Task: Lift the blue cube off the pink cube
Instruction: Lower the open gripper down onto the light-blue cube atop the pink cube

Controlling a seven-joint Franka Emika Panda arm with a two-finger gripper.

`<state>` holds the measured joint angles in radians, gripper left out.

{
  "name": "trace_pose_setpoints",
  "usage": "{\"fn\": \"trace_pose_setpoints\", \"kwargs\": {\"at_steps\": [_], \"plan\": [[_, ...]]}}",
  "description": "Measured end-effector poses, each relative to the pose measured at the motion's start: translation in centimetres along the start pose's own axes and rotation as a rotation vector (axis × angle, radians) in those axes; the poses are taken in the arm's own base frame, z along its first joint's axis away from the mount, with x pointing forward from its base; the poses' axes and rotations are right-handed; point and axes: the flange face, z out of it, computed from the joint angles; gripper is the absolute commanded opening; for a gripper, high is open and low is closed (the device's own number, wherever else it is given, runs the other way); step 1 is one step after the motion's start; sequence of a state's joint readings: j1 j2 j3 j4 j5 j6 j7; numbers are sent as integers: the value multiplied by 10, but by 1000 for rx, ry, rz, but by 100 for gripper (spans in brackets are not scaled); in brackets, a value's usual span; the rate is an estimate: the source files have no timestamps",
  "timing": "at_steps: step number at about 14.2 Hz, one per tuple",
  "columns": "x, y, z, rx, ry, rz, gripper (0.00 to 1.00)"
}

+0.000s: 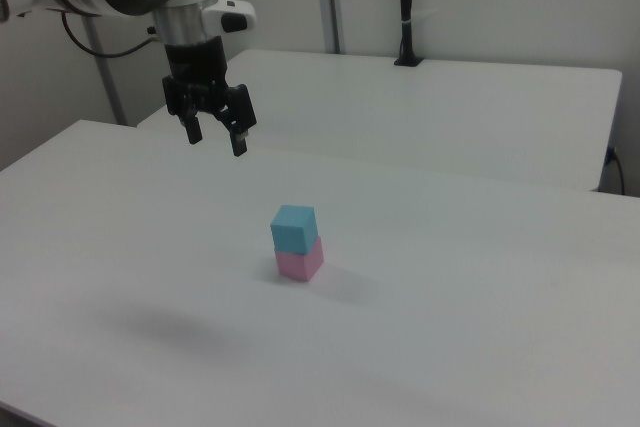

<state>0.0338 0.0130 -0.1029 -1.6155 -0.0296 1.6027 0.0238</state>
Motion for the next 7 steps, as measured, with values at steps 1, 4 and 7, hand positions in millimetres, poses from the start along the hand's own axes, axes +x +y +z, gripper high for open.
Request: {"fn": "trace_pose_setpoints", "kwargs": {"at_steps": [1, 4, 7], "plan": [[0, -1, 0, 0, -1, -1, 100], [4, -2, 4, -1, 4, -3, 100], [8, -3, 9, -2, 4, -4, 100]]}}
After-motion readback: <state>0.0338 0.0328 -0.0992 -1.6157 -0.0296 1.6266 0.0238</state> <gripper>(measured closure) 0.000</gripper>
